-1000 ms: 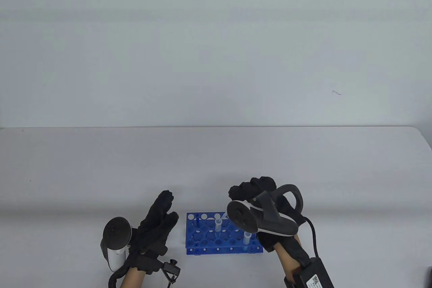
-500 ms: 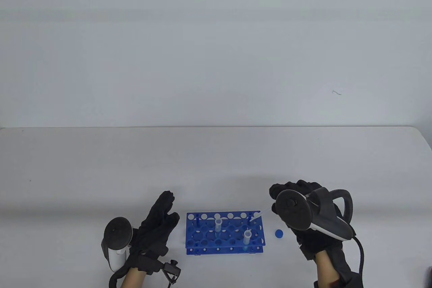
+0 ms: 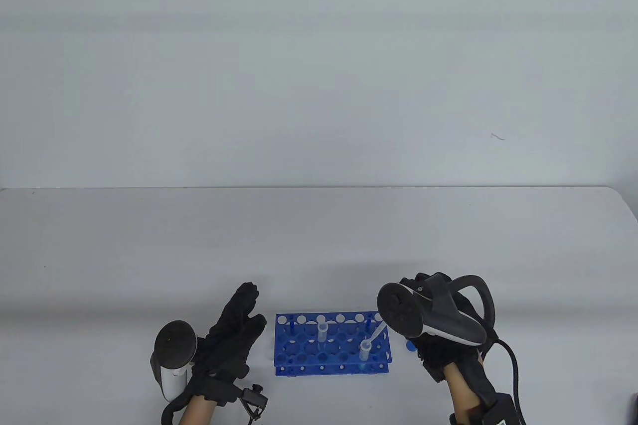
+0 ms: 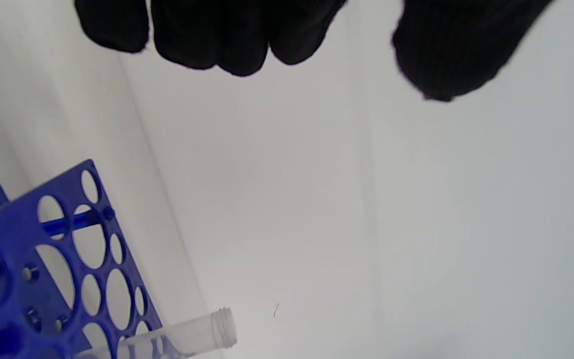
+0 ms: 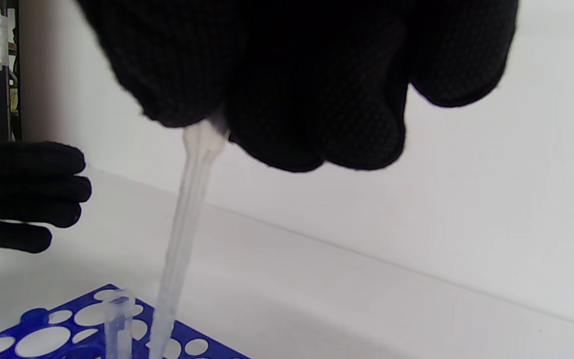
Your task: Press a plastic transfer pipette bulb to move liquid between test tubes
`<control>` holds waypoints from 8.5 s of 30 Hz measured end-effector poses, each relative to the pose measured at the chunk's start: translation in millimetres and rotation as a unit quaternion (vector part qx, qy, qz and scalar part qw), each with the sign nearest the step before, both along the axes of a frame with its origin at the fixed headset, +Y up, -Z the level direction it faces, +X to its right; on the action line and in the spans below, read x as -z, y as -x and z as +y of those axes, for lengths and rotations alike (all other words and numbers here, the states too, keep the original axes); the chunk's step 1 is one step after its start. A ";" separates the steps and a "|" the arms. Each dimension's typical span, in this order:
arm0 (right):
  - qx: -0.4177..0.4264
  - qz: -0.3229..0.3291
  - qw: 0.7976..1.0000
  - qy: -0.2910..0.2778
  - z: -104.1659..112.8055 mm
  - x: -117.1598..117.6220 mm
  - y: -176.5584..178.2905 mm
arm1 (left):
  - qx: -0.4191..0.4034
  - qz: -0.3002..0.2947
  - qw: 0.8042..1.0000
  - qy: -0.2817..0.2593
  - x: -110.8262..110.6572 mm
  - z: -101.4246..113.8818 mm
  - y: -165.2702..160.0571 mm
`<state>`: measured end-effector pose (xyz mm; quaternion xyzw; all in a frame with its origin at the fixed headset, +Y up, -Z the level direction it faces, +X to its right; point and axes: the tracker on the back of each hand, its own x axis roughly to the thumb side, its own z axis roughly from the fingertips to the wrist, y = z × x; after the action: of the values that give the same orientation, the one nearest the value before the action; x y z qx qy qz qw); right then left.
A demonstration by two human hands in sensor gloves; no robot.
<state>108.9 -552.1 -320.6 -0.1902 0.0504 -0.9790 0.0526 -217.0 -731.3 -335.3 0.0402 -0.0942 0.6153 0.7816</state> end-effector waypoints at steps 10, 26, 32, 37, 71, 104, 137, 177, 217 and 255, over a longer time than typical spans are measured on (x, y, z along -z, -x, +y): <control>-0.070 0.025 0.997 0.033 -34.0 13.7 30.7 | -0.001 0.000 1.000 0.000 0.0 0.2 -0.1; -0.114 0.033 0.990 0.075 -72.4 28.3 46.4 | -0.003 -0.001 1.000 -0.001 0.1 0.4 0.1; -0.115 0.021 0.989 0.088 -73.4 29.5 44.5 | -0.003 -0.001 1.000 -0.001 -0.1 0.5 0.0; -0.119 0.014 0.988 0.097 -73.6 29.3 43.9 | -0.003 -0.001 1.000 -0.001 -0.2 0.5 0.0; -0.062 -0.007 0.995 0.081 -39.0 19.9 26.2 | -0.003 -0.002 1.000 -0.002 -0.3 0.7 0.1; 0.021 0.053 0.996 -0.065 -26.4 4.8 57.3 | -0.004 -0.004 1.000 -0.002 0.1 1.0 0.0; -0.053 0.091 0.977 -0.184 -61.6 4.5 86.5 | -0.005 -0.005 1.000 -0.004 -0.2 1.2 -0.5; 0.059 -0.006 0.998 -0.006 10.0 -9.0 -27.2 | 0.003 -0.004 1.000 0.000 -0.6 -0.3 -0.8; -0.097 0.044 0.992 0.075 -78.7 23.1 42.0 | 0.002 -0.005 1.000 0.000 -0.9 0.5 -1.3; -0.085 0.018 0.991 0.103 -80.8 26.1 37.7 | 0.003 -0.005 1.000 -0.001 -0.9 0.4 -1.4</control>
<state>71.2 -633.0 -346.6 -0.2161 -0.0657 -0.9674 0.1149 -215.6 -730.9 -334.4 0.0371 -0.0986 0.6130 0.7830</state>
